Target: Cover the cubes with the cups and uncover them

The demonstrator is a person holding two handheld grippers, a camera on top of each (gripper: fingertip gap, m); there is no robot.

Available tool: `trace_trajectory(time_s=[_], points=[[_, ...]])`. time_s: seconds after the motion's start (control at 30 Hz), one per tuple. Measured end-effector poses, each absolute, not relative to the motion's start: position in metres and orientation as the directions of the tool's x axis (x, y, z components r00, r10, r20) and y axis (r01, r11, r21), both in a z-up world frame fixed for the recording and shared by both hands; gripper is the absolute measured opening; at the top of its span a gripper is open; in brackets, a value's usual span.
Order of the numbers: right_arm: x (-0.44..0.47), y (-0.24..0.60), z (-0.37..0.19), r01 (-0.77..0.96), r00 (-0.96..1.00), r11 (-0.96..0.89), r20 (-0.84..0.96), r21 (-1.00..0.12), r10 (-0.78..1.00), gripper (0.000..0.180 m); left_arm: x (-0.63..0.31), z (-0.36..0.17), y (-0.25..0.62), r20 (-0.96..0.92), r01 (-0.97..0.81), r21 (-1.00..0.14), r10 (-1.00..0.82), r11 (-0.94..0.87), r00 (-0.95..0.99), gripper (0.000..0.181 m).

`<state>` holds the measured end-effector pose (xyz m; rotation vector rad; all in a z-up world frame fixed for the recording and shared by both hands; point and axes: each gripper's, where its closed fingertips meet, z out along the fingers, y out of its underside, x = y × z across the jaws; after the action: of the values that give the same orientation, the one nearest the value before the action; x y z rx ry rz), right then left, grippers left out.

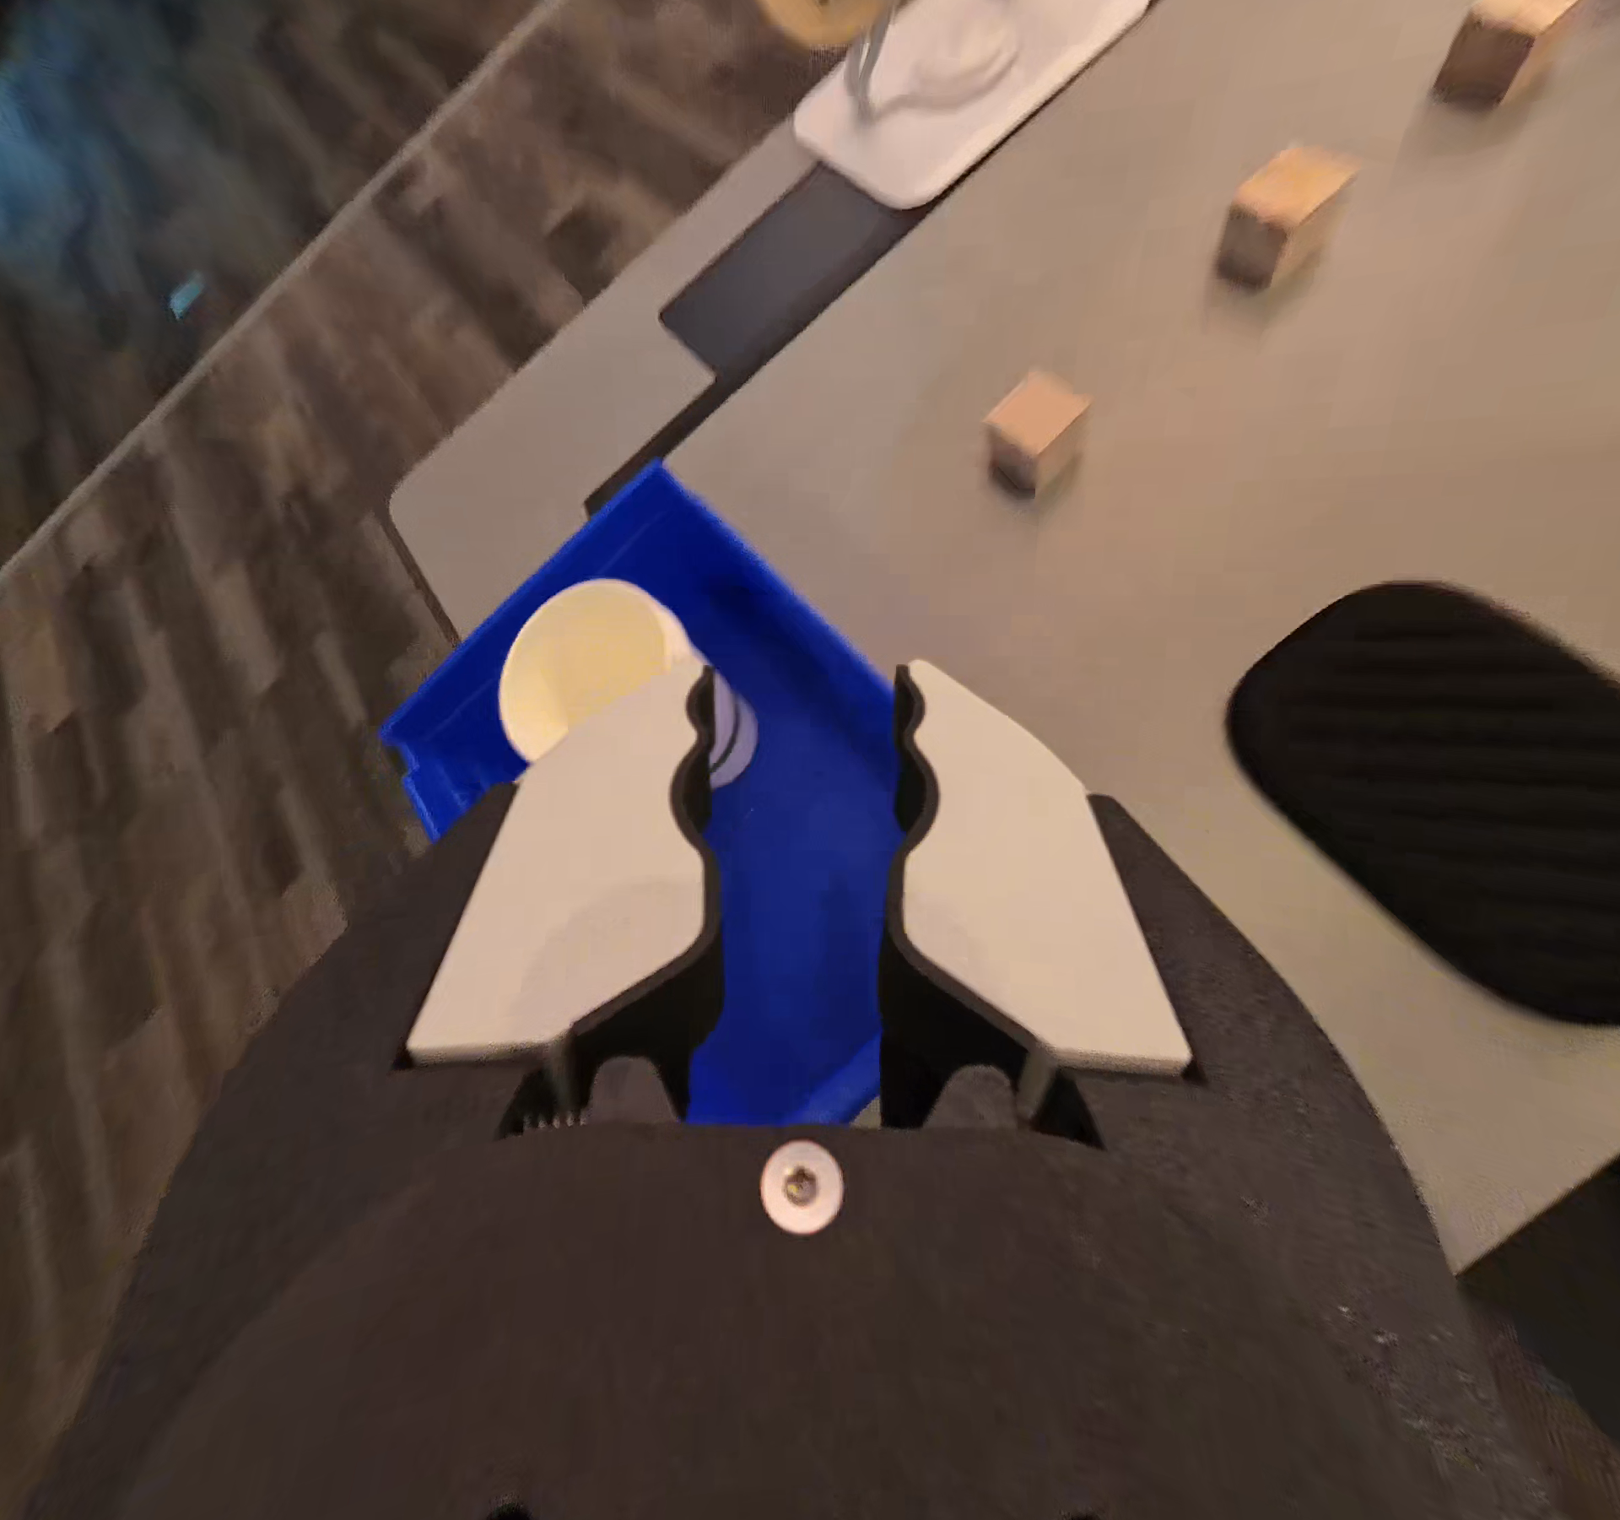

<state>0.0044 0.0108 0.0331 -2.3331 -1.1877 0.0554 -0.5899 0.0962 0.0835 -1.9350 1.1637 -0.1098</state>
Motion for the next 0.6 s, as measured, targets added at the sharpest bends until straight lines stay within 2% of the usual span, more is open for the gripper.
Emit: trace_trajectory(time_s=[0.1, 0.17, 0.23, 0.37, 0.6], points=[[-0.018, -0.018, 0.044, 0.729, 0.581, -0.41, 0.179, -0.548, 0.794, 0.089, -0.606, 0.056, 0.134, -0.389, -0.76, -0.615, -0.758, -0.209, 0.523, 0.028], [-0.033, -0.038, 0.045, 0.734, 0.545, -0.351, 0.197, -0.581, 0.815, 0.085, -0.602, 0.04, 0.151, -0.358, -0.769, -0.599, -0.783, -0.226, 0.509, 0.027], [-0.046, -0.06, 0.041, 0.745, 0.51, -0.312, 0.202, -0.59, 0.836, 0.083, -0.595, 0.028, 0.162, -0.309, -0.762, -0.605, -0.813, -0.233, 0.494, 0.024], [-0.055, -0.094, 0.038, 0.749, 0.503, -0.276, 0.246, -0.602, 0.829, 0.079, -0.606, 0.01, 0.189, -0.345, -0.796, -0.554, -0.803, -0.244, 0.487, 0.021], [-0.035, -0.122, 0.035, 0.708, 0.573, -0.323, 0.244, -0.628, 0.782, 0.077, -0.616, -0.022, 0.197, -0.297, -0.833, -0.46, -0.831, -0.307, 0.47, 0.02]])
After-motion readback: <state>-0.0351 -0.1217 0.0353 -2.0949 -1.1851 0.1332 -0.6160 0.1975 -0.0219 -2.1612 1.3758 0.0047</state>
